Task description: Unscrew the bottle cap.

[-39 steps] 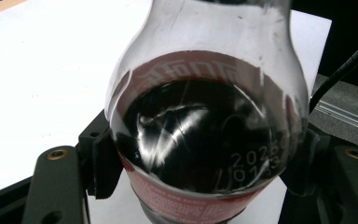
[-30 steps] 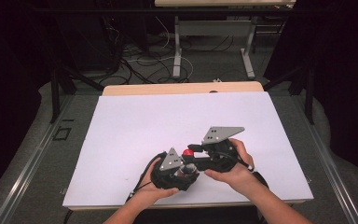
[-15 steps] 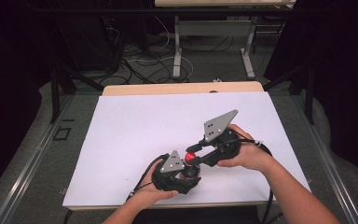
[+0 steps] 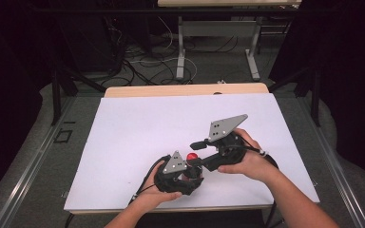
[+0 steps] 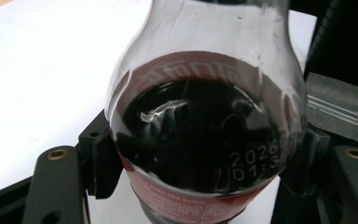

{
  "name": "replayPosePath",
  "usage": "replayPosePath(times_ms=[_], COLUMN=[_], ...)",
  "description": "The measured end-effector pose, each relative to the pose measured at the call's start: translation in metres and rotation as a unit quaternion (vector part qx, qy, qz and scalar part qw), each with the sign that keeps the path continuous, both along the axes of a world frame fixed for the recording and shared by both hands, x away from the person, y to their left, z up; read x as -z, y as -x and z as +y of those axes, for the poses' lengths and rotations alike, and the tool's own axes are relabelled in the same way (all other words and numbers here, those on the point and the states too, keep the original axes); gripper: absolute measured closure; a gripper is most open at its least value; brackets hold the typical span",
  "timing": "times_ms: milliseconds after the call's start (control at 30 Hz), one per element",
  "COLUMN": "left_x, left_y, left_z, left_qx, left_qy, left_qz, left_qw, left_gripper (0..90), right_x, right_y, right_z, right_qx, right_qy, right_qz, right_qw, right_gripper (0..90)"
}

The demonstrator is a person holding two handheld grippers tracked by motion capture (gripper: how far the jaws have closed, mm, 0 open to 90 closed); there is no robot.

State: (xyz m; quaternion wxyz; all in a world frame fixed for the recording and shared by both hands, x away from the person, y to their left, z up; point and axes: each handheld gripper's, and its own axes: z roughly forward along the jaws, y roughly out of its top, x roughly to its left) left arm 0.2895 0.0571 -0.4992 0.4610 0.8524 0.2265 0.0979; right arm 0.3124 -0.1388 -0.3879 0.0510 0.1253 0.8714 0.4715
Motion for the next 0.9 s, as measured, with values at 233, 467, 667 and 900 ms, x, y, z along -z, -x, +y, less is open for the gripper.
replayPosePath(times_ms=[233,467,667,900], left_x=[0.000,0.001,0.001,0.000], left_y=[0.000,0.001,0.001,0.002], left_z=[0.000,-0.002,-0.002,-0.002], left_qx=[-0.025,-0.037,-0.027,0.007], left_qy=[-0.001,0.003,0.001,-0.004], left_qz=[-0.004,-0.007,-0.009,-0.010], left_qw=[0.9997,0.9993,0.9996,0.9999], left_gripper=[29.3,29.3,29.3,29.4], right_x=[0.007,0.015,0.018,0.014], right_y=[0.022,0.027,0.026,0.005], right_z=[0.008,0.016,0.017,0.003], right_qx=[0.137,0.189,0.174,0.037], right_qy=[-0.027,-0.027,-0.016,0.000], right_qz=[0.002,0.007,0.001,0.005], right_qw=[0.9902,0.9816,0.9845,0.9993], right_gripper=[53.3,59.5,60.8,60.9])
